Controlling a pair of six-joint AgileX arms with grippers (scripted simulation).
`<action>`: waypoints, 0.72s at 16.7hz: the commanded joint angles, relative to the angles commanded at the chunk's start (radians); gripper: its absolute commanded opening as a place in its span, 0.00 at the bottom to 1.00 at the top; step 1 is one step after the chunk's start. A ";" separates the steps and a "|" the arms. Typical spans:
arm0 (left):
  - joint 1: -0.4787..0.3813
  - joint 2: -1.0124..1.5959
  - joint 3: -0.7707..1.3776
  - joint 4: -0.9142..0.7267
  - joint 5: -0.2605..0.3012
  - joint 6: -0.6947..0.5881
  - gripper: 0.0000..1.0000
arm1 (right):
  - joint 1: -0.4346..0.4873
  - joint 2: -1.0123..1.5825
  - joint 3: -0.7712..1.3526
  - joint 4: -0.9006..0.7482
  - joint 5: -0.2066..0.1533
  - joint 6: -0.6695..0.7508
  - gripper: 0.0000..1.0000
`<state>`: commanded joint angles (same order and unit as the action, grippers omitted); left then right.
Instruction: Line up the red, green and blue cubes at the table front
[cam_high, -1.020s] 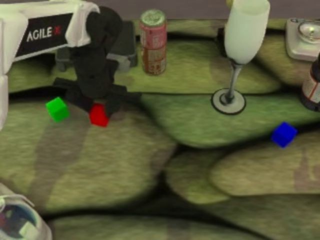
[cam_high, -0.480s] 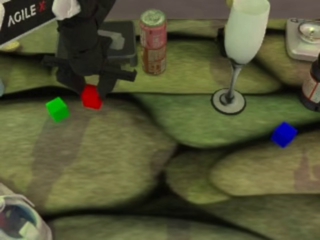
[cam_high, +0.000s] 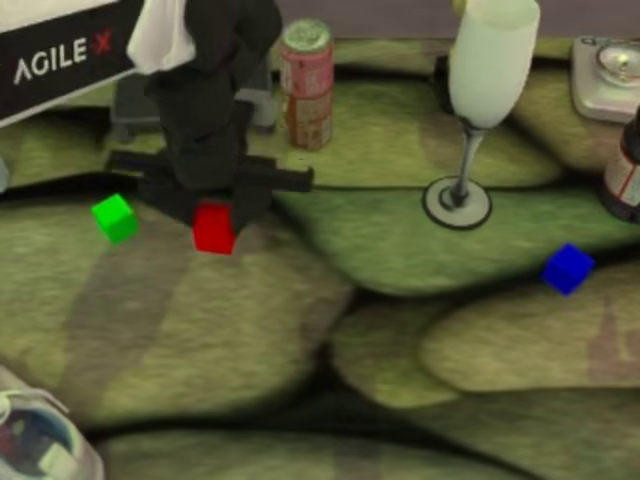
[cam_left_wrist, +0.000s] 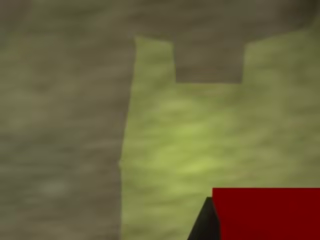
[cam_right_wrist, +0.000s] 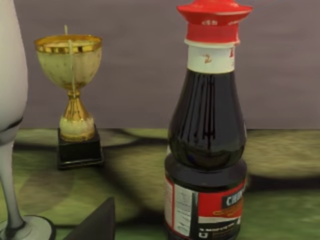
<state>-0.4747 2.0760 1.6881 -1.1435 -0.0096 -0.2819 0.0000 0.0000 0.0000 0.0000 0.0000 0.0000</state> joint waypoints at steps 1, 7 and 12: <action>-0.033 -0.042 -0.057 0.009 -0.002 -0.063 0.00 | 0.000 0.000 0.000 0.000 0.000 0.000 1.00; -0.216 -0.290 -0.378 0.068 -0.016 -0.397 0.00 | 0.000 0.000 0.000 0.000 0.000 0.000 1.00; -0.245 -0.328 -0.415 0.079 -0.018 -0.436 0.00 | 0.000 0.000 0.000 0.000 0.000 0.000 1.00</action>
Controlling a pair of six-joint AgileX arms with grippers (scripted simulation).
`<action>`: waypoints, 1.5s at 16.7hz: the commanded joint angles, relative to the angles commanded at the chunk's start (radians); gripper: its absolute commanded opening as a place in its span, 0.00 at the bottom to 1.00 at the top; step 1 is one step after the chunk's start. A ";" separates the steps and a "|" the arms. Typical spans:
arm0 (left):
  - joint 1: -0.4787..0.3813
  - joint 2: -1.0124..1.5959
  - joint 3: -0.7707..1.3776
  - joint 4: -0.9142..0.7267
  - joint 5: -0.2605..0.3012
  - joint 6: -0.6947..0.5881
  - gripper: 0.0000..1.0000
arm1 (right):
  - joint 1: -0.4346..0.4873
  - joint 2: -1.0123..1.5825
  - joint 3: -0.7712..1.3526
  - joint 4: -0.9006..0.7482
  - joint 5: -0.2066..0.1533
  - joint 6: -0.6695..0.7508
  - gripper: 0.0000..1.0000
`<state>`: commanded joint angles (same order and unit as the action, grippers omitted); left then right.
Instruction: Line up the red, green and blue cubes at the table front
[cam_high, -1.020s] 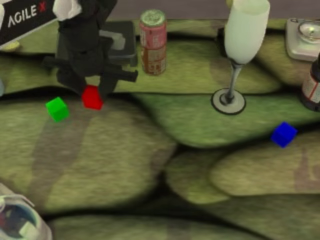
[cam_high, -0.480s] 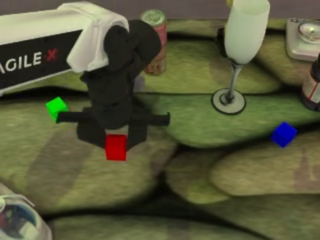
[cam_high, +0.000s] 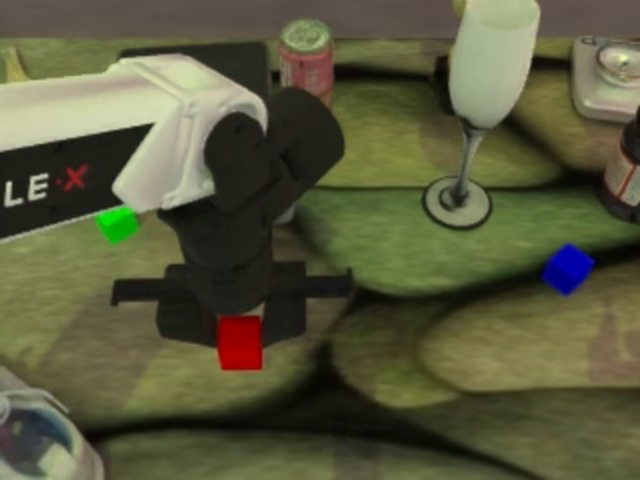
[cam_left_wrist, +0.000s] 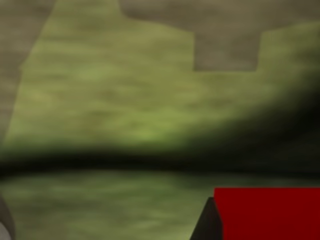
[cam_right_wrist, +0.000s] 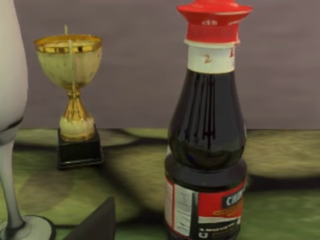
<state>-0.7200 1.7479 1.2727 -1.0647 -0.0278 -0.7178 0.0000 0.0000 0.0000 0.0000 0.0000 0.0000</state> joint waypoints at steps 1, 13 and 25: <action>0.005 0.004 0.002 -0.003 0.001 0.003 0.00 | 0.000 0.000 0.000 0.000 0.000 0.000 1.00; 0.002 0.094 -0.180 0.274 0.000 0.003 0.00 | 0.000 0.000 0.000 0.000 0.000 0.000 1.00; 0.002 0.094 -0.180 0.274 0.000 0.003 0.75 | 0.000 0.000 0.000 0.000 0.000 0.000 1.00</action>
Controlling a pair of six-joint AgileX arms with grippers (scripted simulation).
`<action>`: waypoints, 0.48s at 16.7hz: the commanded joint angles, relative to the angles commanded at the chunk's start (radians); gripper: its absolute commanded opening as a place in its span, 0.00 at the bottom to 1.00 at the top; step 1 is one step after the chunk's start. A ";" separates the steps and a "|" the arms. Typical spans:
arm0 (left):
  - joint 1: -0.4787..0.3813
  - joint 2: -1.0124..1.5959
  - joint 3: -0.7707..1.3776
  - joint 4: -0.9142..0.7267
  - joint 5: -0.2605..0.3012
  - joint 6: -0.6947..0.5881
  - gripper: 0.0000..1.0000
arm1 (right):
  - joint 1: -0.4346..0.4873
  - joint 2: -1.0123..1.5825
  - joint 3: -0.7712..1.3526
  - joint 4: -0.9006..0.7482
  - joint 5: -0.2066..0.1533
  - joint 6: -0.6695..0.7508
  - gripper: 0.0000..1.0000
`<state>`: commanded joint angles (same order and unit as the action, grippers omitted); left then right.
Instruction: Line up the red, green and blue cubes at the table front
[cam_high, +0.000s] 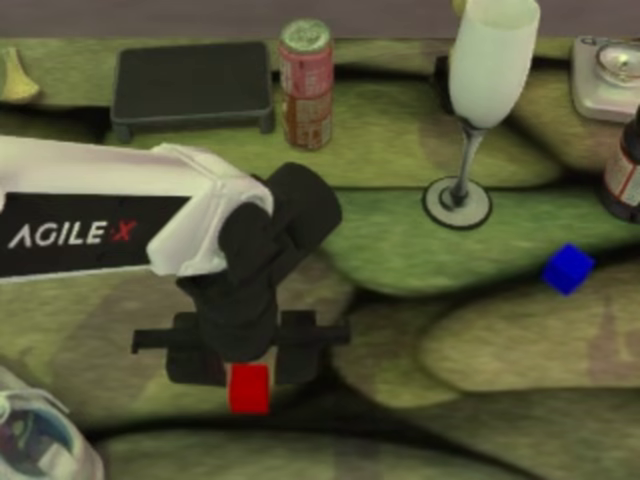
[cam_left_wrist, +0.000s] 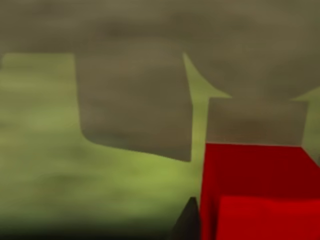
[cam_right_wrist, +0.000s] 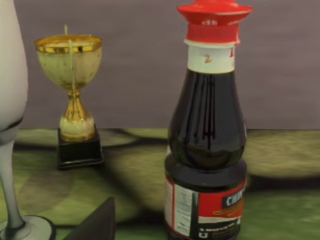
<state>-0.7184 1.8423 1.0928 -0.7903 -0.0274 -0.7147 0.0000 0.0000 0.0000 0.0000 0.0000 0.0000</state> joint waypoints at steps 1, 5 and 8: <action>0.000 0.000 0.000 0.000 0.000 0.000 0.83 | 0.000 0.000 0.000 0.000 0.000 0.000 1.00; 0.000 0.000 0.000 0.000 0.000 0.000 1.00 | 0.000 0.000 0.000 0.000 0.000 0.000 1.00; 0.000 0.000 0.000 0.000 0.000 0.000 1.00 | 0.000 0.000 0.000 0.000 0.000 0.000 1.00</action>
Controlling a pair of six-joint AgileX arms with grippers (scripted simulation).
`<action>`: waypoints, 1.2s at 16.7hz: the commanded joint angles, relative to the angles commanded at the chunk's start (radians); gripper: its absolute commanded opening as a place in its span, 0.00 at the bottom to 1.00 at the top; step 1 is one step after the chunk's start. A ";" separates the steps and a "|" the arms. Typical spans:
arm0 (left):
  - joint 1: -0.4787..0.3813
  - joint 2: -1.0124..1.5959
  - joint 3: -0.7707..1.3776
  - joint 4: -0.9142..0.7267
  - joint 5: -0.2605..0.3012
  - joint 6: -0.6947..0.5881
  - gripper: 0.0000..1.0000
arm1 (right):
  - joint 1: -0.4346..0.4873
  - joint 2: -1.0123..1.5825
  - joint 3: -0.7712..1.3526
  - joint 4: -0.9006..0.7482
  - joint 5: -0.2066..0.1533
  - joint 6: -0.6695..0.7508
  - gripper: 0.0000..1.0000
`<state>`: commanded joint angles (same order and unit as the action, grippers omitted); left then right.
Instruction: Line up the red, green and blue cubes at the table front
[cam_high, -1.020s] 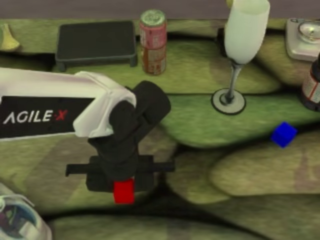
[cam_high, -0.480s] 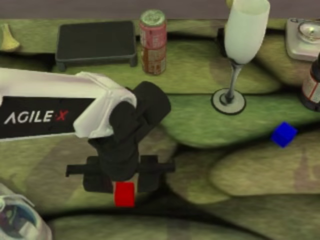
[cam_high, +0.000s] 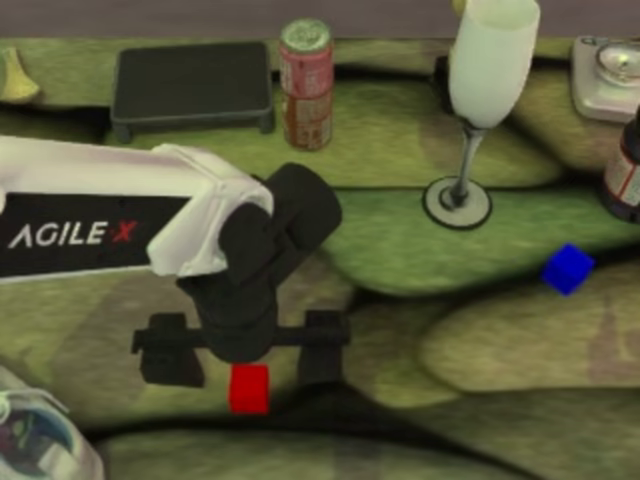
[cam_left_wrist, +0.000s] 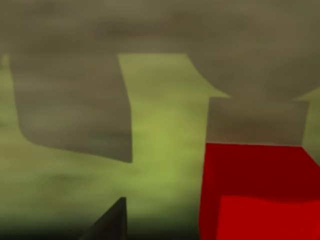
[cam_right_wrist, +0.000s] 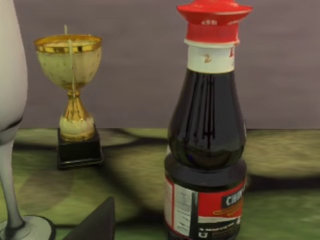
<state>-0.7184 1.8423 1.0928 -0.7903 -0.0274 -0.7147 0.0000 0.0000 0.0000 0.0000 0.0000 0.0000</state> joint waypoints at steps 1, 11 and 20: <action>0.000 0.000 0.000 0.000 0.000 0.000 1.00 | 0.000 0.000 0.000 0.000 0.000 0.000 1.00; 0.008 -0.072 0.126 -0.214 -0.001 -0.010 1.00 | 0.000 0.000 0.000 0.000 0.000 0.000 1.00; 0.020 -0.084 0.187 -0.277 0.000 0.024 1.00 | 0.000 0.000 0.000 0.000 0.000 0.000 1.00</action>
<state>-0.6980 1.7583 1.2803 -1.0672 -0.0276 -0.6902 0.0000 0.0000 0.0000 0.0000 0.0000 0.0000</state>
